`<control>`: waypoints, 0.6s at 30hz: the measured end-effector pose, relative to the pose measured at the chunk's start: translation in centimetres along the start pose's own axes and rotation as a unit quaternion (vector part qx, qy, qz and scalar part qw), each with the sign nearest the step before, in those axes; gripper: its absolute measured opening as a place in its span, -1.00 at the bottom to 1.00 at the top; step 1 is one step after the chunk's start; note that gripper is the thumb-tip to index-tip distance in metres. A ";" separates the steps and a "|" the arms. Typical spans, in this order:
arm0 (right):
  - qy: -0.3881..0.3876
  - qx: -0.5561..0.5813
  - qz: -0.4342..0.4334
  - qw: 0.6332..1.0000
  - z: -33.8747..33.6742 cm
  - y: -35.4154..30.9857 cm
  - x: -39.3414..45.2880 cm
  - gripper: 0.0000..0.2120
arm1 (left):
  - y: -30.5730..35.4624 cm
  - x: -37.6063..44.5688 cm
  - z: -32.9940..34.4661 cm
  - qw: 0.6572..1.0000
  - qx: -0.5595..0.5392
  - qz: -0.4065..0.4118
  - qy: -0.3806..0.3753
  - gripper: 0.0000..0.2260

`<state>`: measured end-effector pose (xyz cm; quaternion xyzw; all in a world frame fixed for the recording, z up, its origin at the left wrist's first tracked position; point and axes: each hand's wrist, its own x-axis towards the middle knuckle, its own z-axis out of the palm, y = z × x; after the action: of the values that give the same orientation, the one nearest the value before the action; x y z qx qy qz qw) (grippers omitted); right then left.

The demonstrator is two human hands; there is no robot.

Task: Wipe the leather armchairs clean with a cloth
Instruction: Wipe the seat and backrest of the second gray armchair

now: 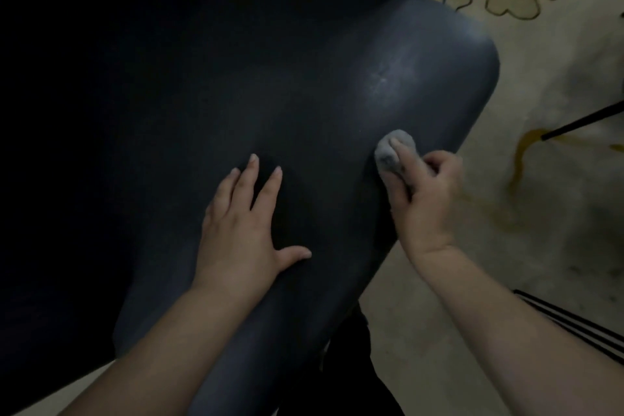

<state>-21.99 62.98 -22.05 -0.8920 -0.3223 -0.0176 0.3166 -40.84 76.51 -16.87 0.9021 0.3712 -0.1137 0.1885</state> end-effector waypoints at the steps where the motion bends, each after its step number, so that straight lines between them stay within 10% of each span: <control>1: -0.003 -0.001 0.012 1.000 0.2 -0.4 -0.8 -0.58 | 0.1 0.4 -0.1 1.000 0.002 -0.004 -0.001 0.00; 7: -0.097 0.020 -0.128 0.987 0.2 -1.4 -2.9 -0.66 | 1.0 2.6 -0.5 1.000 0.002 -0.011 0.009 0.00; 13: -0.003 -0.003 0.040 0.999 1.9 -0.8 6.7 -0.63 | -0.4 5.5 -1.5 0.999 -0.012 -0.036 0.027 -0.02; 18: -0.127 0.007 -0.183 0.975 2.9 -3.3 5.9 -0.68 | -0.2 7.3 -2.0 0.998 -0.029 -0.043 0.037 -0.02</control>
<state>-19.71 69.92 -21.18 -0.8104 -0.5181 0.0403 0.2706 -35.74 82.10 -17.67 0.8829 0.4195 -0.0778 0.1962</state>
